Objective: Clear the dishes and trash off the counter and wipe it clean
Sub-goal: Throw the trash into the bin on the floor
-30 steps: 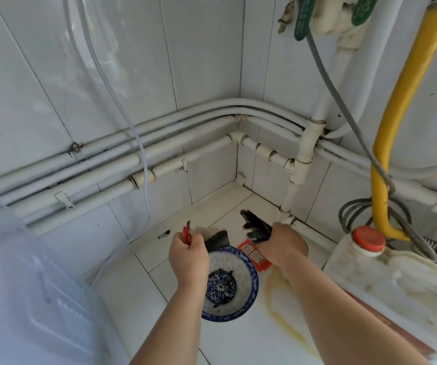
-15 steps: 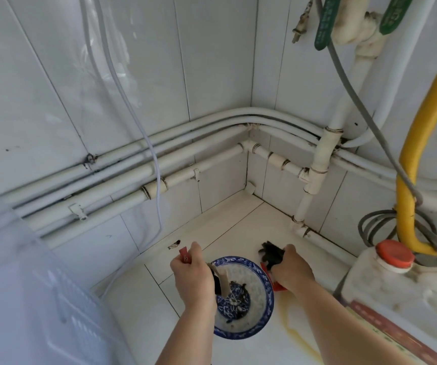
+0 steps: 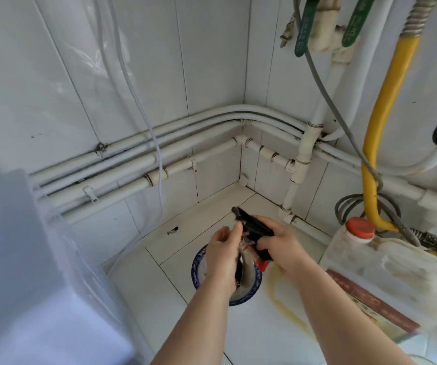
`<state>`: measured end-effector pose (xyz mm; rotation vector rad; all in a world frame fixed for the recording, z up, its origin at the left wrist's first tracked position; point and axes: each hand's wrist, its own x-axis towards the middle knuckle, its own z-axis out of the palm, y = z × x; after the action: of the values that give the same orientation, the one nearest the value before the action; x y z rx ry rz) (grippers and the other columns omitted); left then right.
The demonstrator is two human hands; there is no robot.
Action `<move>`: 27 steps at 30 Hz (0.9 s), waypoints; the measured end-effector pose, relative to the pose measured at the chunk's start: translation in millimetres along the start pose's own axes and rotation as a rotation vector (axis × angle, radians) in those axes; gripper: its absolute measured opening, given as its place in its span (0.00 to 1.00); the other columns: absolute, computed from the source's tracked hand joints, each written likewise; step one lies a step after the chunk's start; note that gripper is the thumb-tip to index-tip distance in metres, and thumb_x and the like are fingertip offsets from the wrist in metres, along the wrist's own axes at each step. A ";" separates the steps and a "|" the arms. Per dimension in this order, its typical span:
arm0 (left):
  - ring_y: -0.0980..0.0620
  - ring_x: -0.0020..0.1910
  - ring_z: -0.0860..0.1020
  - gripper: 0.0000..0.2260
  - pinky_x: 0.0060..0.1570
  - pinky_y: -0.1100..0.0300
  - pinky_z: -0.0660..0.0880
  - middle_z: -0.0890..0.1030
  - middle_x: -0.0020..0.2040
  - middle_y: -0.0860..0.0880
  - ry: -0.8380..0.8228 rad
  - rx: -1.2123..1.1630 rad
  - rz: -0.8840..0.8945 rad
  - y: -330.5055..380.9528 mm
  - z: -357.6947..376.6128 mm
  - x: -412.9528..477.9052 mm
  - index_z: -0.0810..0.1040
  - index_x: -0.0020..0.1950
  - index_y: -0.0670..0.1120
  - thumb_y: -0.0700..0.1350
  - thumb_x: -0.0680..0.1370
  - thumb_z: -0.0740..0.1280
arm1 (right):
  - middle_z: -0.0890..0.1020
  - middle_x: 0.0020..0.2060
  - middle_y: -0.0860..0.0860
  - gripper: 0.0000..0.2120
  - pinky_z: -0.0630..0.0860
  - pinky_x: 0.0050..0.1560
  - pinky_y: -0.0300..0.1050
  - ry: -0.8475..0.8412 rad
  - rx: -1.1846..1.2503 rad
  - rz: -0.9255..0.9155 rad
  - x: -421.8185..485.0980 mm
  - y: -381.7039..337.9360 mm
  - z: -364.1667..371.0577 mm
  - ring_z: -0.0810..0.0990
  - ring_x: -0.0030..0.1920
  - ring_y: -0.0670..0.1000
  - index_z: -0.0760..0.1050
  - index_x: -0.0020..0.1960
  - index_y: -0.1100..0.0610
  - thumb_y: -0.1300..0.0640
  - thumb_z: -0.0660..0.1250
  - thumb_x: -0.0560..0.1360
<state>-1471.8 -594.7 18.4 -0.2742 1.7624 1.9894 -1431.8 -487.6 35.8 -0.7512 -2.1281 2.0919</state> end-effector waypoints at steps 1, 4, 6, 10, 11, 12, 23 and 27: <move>0.45 0.46 0.83 0.18 0.47 0.53 0.80 0.84 0.49 0.43 -0.021 0.005 0.011 2.1 2.6 -4.0 0.78 0.57 0.42 0.54 0.74 0.70 | 0.83 0.41 0.53 0.30 0.73 0.29 0.37 -0.024 -0.024 -0.008 -6.8 0.8 0.2 0.80 0.35 0.47 0.76 0.61 0.52 0.77 0.56 0.69; 0.44 0.43 0.83 0.09 0.45 0.51 0.80 0.84 0.44 0.43 -0.048 0.014 0.033 7.3 8.2 -11.9 0.80 0.52 0.43 0.46 0.76 0.70 | 0.83 0.42 0.56 0.27 0.74 0.29 0.39 -0.100 -0.009 -0.013 -18.4 2.2 -4.4 0.80 0.34 0.49 0.76 0.62 0.51 0.74 0.59 0.71; 0.45 0.43 0.83 0.07 0.42 0.53 0.81 0.84 0.44 0.43 -0.053 0.064 0.047 8.5 11.9 -17.7 0.80 0.51 0.45 0.46 0.75 0.70 | 0.84 0.48 0.56 0.18 0.77 0.35 0.43 -0.149 0.051 0.014 -28.6 -0.3 -10.4 0.83 0.43 0.53 0.77 0.61 0.49 0.62 0.66 0.74; 0.47 0.44 0.83 0.06 0.42 0.55 0.80 0.84 0.46 0.45 -0.099 0.170 0.064 9.2 17.0 -27.7 0.80 0.49 0.48 0.49 0.75 0.70 | 0.83 0.45 0.54 0.15 0.77 0.32 0.42 -0.115 0.084 0.021 -38.6 -1.9 -18.9 0.83 0.39 0.52 0.76 0.61 0.51 0.51 0.70 0.75; 0.47 0.44 0.82 0.06 0.42 0.55 0.79 0.84 0.45 0.45 -0.093 0.164 0.080 8.8 15.5 -30.3 0.80 0.48 0.47 0.49 0.75 0.70 | 0.83 0.44 0.53 0.14 0.77 0.32 0.41 -0.087 0.053 -0.004 -40.3 -3.1 -18.9 0.83 0.38 0.50 0.76 0.61 0.51 0.53 0.69 0.76; 0.48 0.42 0.82 0.06 0.41 0.56 0.79 0.84 0.44 0.46 -0.057 0.149 0.095 8.6 13.6 -33.1 0.80 0.46 0.47 0.49 0.76 0.70 | 0.83 0.45 0.52 0.13 0.77 0.35 0.41 -0.048 -0.006 -0.027 -42.0 -3.5 -19.8 0.82 0.40 0.50 0.76 0.61 0.50 0.56 0.68 0.76; 0.47 0.37 0.77 0.06 0.43 0.56 0.75 0.80 0.40 0.46 0.438 0.172 0.102 -25.8 -53.8 -62.4 0.76 0.42 0.45 0.47 0.74 0.70 | 0.80 0.46 0.50 0.17 0.74 0.47 0.44 0.143 -0.262 -0.193 -73.3 10.0 -25.0 0.80 0.49 0.53 0.72 0.64 0.54 0.66 0.56 0.79; 0.43 0.34 0.78 0.07 0.43 0.46 0.79 0.78 0.35 0.43 0.404 0.117 0.025 -51.8 -58.3 -82.1 0.76 0.43 0.44 0.47 0.72 0.70 | 0.81 0.48 0.51 0.16 0.77 0.46 0.47 0.140 -0.281 -0.200 -85.5 21.1 -26.4 0.80 0.48 0.53 0.72 0.62 0.52 0.65 0.56 0.79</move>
<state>-1385.1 -665.2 -0.1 -0.6553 2.1254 1.9370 -1340.6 -496.6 42.2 -0.6531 -2.3352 1.6167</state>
